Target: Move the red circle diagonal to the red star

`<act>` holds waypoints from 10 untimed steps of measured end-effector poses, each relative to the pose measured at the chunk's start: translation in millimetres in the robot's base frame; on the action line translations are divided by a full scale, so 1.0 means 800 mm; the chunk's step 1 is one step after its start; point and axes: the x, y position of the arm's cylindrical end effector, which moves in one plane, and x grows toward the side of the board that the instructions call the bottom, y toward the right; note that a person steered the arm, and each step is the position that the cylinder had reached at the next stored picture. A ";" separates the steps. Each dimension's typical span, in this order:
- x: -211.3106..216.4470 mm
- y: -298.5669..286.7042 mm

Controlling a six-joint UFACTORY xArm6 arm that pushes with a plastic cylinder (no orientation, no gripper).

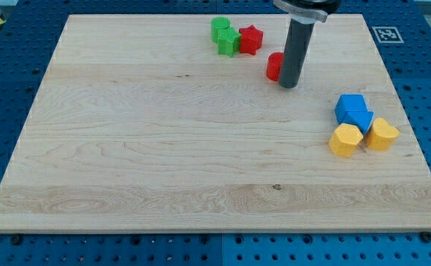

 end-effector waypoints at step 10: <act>-0.112 -0.020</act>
